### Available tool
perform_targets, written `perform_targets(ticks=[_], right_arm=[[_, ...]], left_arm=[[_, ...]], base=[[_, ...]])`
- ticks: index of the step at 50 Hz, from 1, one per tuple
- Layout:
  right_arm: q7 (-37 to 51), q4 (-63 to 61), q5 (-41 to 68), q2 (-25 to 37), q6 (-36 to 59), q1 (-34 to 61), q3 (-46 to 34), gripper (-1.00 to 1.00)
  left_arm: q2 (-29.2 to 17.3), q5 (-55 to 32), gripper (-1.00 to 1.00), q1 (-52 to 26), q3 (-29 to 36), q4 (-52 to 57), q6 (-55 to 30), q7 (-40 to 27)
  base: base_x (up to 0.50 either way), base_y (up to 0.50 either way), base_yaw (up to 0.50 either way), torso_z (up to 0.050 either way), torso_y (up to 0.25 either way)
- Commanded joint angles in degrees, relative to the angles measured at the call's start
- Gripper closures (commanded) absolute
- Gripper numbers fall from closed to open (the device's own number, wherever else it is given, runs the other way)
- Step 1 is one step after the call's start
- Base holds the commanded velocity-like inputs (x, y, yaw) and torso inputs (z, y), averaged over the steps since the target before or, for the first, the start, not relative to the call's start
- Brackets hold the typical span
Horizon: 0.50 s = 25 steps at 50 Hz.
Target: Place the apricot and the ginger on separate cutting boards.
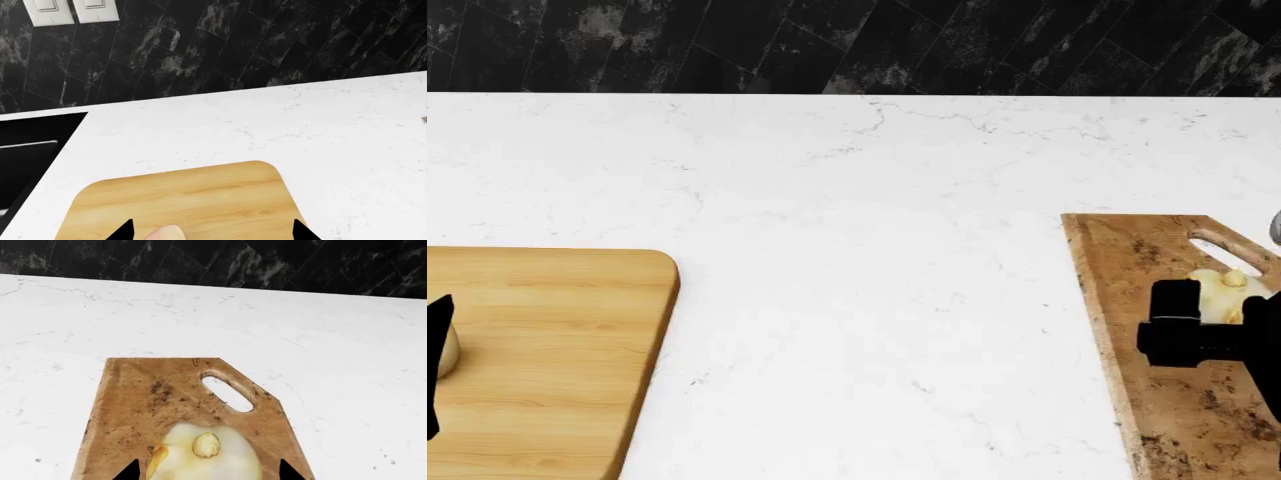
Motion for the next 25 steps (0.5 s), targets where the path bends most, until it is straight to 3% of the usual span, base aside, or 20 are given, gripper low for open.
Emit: perform_targets(ticks=[1, 8, 14, 19, 25], right_arm=[[0.9, -2.9, 0.8, 0.7, 1.0, 1.7, 1.3, -1.00], [1.6, -6.0, 1.9, 1.6, 2.3, 3.6, 2.4, -1.00], [2.9, -10.5, 3.3, 1.5, 0.0, 3.8, 5.5, -1.00], [2.4, -10.9, 4.0, 1.4, 2.5, 6.9, 4.6, -1.00], [1.4, -11.7, 4.3, 1.8, 6.2, 15.0, 3.2, -1.00]], left_arm=[[0.5, -0.2, -1.00, -1.5, 0.7, -0.3, -0.5, -0.3], [-1.4, -5.1, -1.00, -6.0, -1.4, -1.1, -1.1, -2.3], [-0.2, -5.5, -1.00, -11.2, -0.4, -2.0, -1.8, -2.9], [-0.5, -7.9, -1.00, -17.4, 1.2, -3.5, -4.4, -3.2], [3.3, -7.1, -1.00, -29.6, 7.0, -8.5, -9.6, -3.7]], base=[[0.00, 0.00, 0.00, 0.000, 0.000], [0.00, 0.00, 0.00, 0.000, 0.000], [0.00, 0.00, 0.00, 0.000, 0.000], [0.00, 0.00, 0.00, 0.000, 0.000], [0.00, 0.00, 0.00, 0.000, 0.000]])
